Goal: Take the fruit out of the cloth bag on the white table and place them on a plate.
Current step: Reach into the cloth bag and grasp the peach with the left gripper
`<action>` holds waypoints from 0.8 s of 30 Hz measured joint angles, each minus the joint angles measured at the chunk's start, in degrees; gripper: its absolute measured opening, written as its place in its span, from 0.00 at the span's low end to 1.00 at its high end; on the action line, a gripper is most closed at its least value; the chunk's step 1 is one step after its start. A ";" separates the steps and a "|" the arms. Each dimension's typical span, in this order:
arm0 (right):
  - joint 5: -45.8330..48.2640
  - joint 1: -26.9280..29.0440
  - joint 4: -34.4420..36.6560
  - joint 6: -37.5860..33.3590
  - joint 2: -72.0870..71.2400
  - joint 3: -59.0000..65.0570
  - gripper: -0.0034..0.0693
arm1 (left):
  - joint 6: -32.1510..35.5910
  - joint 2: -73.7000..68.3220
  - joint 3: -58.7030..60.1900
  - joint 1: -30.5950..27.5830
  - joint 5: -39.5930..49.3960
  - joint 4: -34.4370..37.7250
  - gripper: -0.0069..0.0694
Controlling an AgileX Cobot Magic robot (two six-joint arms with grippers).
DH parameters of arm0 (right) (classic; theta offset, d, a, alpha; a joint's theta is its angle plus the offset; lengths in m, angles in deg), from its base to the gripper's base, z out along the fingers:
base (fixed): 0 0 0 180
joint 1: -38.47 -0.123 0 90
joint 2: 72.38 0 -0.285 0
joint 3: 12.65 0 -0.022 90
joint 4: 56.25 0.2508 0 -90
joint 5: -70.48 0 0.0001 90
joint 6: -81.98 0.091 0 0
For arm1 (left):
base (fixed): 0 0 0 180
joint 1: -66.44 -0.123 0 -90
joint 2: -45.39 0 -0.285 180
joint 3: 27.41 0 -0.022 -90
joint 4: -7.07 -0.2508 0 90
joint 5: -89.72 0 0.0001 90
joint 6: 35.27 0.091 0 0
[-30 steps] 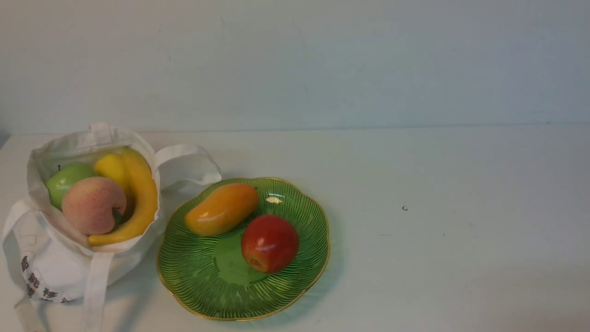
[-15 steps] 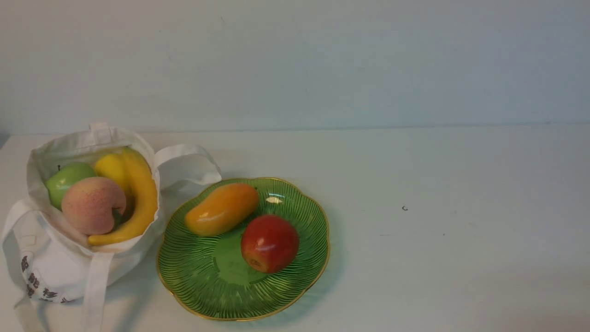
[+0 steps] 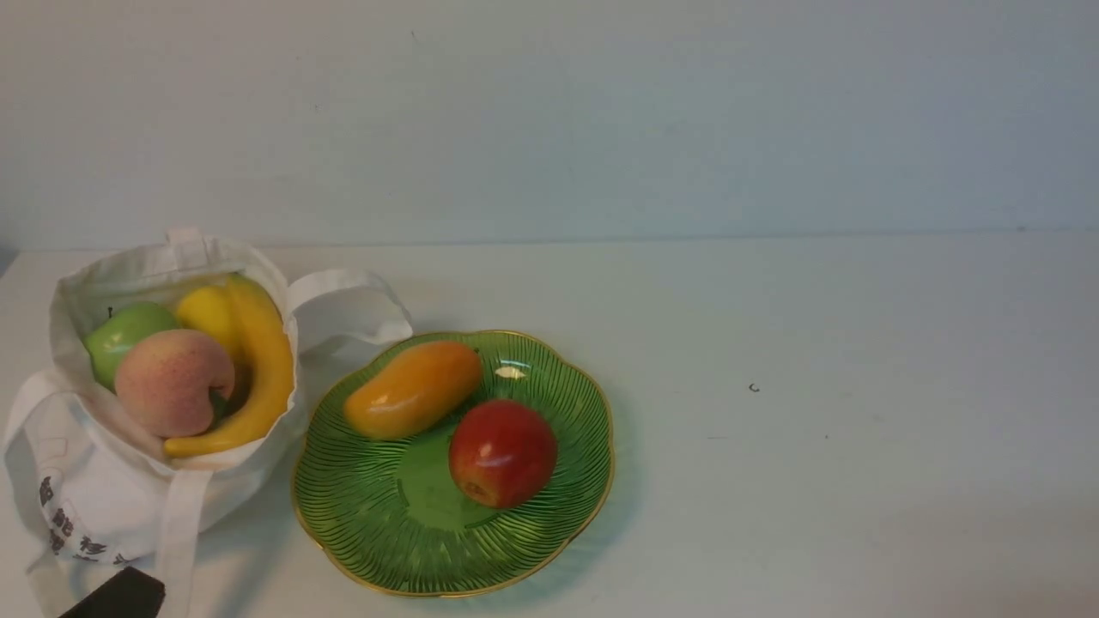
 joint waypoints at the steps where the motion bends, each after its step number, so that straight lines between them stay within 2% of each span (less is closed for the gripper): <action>1: 0.00 0.00 0.00 0.00 0.00 0.00 0.03 | 1.48 0.00 0.00 0.00 -0.27 0.37 0.08; 4: 0.00 0.00 0.00 0.00 0.00 0.00 0.03 | 8.57 0.00 -2.65 0.00 0.67 0.60 0.08; 7: 0.00 0.00 0.00 0.00 0.00 0.00 0.03 | 17.54 -0.25 -10.48 0.00 2.26 0.60 0.08; 8: 0.00 0.00 0.00 0.00 0.00 0.00 0.03 | 18.11 -0.37 -10.48 0.00 2.26 0.60 0.08; 11: 0.00 0.00 0.00 0.11 0.00 0.00 0.03 | 26.27 -8.57 -21.42 0.00 8.50 -0.91 0.08; 12: 0.00 0.00 0.00 0.11 0.00 0.00 0.03 | 26.27 -8.57 -21.94 0.00 9.08 -0.91 0.08; 14: 0.00 0.00 0.00 0.16 0.00 0.00 0.03 | 27.61 -19.25 -27.49 0.00 19.04 -6.68 0.08; 15: 0.00 0.00 0.00 0.16 0.00 0.00 0.03 | 27.56 -22.05 -28.75 0.00 20.78 -8.51 0.08; 19: 0.00 0.00 0.00 0.16 0.00 0.00 0.03 | 25.95 -41.15 -38.00 0.00 37.34 -24.52 0.08; 24: 0.00 0.00 0.00 0.16 0.00 0.00 0.03 | 20.21 -55.92 -50.80 0.00 45.11 -43.11 0.08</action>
